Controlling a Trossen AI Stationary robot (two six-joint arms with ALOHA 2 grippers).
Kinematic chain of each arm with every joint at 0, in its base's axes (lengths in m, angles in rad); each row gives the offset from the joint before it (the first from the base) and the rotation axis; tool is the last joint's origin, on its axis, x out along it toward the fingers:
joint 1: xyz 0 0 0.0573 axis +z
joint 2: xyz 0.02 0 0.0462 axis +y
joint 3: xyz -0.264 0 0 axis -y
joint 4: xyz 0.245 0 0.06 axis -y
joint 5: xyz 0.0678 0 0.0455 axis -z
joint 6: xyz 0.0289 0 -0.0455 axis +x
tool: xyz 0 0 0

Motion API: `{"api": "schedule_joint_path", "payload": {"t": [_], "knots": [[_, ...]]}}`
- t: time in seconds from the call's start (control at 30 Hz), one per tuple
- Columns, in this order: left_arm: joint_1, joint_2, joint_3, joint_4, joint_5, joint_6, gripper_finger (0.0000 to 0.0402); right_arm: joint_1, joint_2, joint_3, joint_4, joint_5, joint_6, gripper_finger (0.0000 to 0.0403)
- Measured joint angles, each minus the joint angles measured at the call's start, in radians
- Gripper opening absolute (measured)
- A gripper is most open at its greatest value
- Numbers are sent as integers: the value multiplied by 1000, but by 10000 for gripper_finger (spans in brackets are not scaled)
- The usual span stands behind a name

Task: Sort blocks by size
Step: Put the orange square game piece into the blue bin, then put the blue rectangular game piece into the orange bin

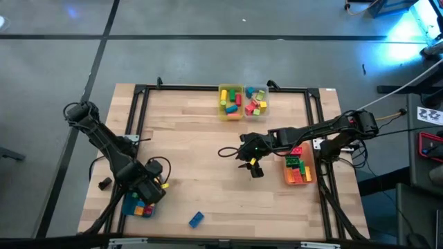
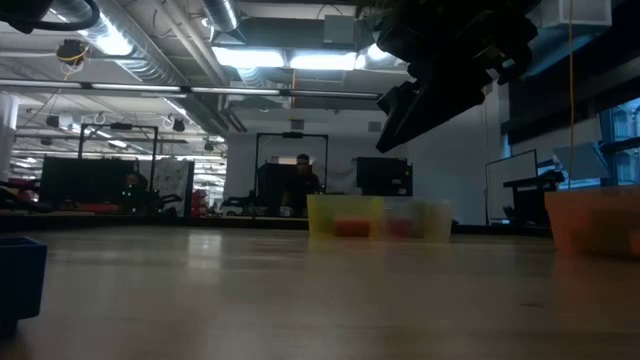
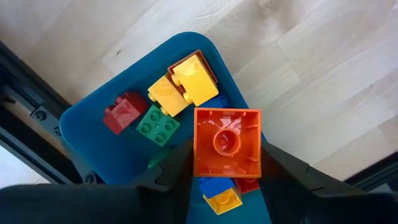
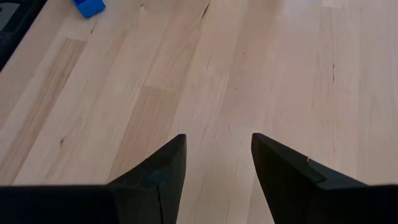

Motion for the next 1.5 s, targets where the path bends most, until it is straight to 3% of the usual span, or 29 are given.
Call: {"api": "schedule_joint_path", "payload": {"t": [0.2, 0.37, 0.57, 0.83, 1.0, 1.07, 1.5], "knots": [[0, 0, 0, -9, 0, -20, 154, 0, 0, 0, 0, 0, 0, 184], [0, 0, -28, -29, 1, -130, 194, 0, 0, 0, 0, 0, 0, 184], [14, -2, -49, 5, 22, -155, 220, 0, 0, 0, -4, 0, 0, 184], [37, -18, -49, 339, 8, -26, 221, 0, 0, 0, -3, 0, 0, 184], [36, 3, -48, 592, -202, 2, 221, 0, 0, 0, -4, 0, 0, 184], [37, 24, -48, 671, -239, 42, 221, 0, 0, 0, -4, 0, 0, 184], [47, 244, -24, 935, -224, 31, 221, 0, 0, 0, -27, 0, 0, 184]]}}
